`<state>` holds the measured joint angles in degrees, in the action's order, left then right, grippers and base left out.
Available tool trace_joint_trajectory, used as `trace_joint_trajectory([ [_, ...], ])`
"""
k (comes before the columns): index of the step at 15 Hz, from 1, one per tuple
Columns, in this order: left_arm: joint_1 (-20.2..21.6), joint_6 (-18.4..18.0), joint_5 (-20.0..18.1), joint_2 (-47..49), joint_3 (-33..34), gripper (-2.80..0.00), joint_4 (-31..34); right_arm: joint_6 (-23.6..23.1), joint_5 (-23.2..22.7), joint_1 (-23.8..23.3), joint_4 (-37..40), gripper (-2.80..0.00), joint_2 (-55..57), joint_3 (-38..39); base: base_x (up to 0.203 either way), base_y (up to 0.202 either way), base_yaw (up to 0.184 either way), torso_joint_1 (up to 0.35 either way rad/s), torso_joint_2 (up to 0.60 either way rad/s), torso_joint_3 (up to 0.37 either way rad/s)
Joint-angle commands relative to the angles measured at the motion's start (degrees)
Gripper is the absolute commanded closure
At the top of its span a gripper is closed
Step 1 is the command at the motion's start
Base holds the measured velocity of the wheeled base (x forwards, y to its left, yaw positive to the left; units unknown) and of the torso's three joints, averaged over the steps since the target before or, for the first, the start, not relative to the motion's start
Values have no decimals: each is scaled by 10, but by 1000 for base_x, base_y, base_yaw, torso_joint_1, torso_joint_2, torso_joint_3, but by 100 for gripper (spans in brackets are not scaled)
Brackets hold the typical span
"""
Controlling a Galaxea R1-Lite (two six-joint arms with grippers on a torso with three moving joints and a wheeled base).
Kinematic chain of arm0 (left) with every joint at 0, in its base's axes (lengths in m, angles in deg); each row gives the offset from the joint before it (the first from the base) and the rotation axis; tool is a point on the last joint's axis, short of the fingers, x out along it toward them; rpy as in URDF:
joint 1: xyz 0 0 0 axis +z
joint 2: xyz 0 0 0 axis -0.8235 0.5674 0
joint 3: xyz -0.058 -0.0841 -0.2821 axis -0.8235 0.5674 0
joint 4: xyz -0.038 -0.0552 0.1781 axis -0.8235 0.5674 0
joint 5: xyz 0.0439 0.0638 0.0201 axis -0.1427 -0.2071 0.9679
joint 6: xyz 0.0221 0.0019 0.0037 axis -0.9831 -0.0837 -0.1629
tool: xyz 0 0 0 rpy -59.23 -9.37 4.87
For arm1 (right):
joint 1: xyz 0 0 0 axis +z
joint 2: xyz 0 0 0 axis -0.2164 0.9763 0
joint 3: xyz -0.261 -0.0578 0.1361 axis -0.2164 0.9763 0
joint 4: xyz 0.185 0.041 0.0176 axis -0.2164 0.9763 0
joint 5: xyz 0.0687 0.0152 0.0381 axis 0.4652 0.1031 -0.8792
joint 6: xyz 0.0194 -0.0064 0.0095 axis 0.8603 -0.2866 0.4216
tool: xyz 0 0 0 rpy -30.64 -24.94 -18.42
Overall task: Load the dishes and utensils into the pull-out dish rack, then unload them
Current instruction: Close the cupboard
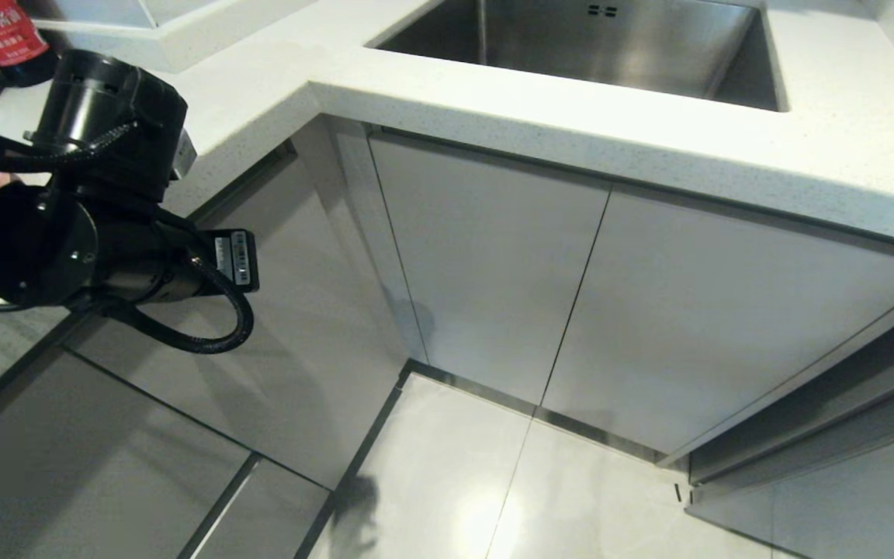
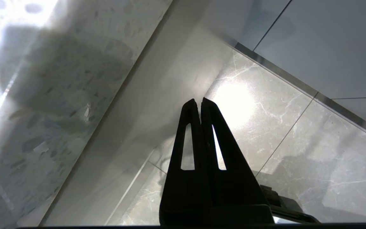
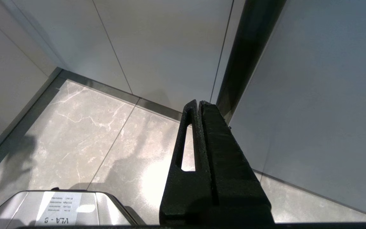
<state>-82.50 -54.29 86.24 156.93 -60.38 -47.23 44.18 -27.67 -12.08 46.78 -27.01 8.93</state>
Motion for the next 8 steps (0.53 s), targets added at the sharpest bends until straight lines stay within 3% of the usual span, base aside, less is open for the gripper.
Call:
trace_joint_trajectory([
  [1, 0, 1, 2, -2, 2, 0, 2, -1, 0, 0, 0, 0, -1, 0, 0, 0, 0, 0, 0, 0],
  [6, -13, 0, 2, -8, 10, 0, -1, -1, 0, 0, 0, 0, -1, 0, 0, 0, 0, 0, 0, 0],
  [8, -28, -22, -2, -34, 30, 0, -16, -1, 0, 0, 0, 0, -1, 0, 0, 0, 0, 0, 0, 0],
])
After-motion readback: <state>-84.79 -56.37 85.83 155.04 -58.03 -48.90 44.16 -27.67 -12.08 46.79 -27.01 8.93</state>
